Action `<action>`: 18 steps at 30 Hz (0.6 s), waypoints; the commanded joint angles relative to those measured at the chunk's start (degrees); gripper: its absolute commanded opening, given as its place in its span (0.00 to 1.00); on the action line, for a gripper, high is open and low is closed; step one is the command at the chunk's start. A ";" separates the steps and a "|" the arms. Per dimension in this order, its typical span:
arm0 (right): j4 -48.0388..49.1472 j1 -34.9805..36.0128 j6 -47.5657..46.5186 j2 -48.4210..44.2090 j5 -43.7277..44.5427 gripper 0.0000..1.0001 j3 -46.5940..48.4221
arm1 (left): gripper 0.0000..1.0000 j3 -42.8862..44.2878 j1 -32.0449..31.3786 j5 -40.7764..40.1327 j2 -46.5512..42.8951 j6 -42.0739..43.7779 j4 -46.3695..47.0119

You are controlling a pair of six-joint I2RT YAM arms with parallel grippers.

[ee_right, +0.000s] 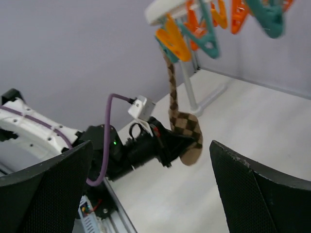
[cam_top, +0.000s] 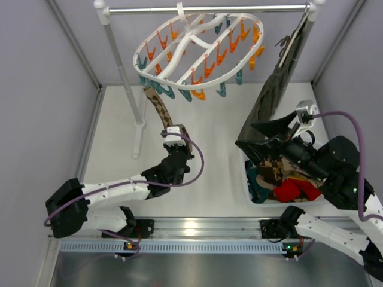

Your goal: Remove the socks clipped to the hanger

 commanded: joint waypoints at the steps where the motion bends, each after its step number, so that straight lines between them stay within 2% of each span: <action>1: 6.98 0.42 4.34 3.69 -9.88 0.99 6.01 | 0.00 -0.04 -6.52 -6.15 -2.69 1.74 2.47; 3: 6.55 0.42 5.32 7.73 -12.96 0.99 9.78 | 0.00 0.31 -10.46 -7.90 -2.26 2.09 2.56; 5: 3.58 0.51 5.49 12.55 -11.84 0.94 14.33 | 0.00 0.49 -12.41 -9.75 -1.73 2.44 2.56; 9: -1.96 1.03 4.44 21.09 -8.67 0.80 22.70 | 0.00 -0.04 -16.62 -11.60 -0.93 2.44 2.56; 12: -4.43 4.62 1.98 26.72 -4.11 0.77 28.59 | 0.00 -1.61 -18.39 -13.10 -1.63 2.27 2.48; 18: -7.34 11.23 -4.08 39.28 2.85 0.76 40.28 | 0.00 -4.26 -18.75 -9.50 -5.24 2.00 2.56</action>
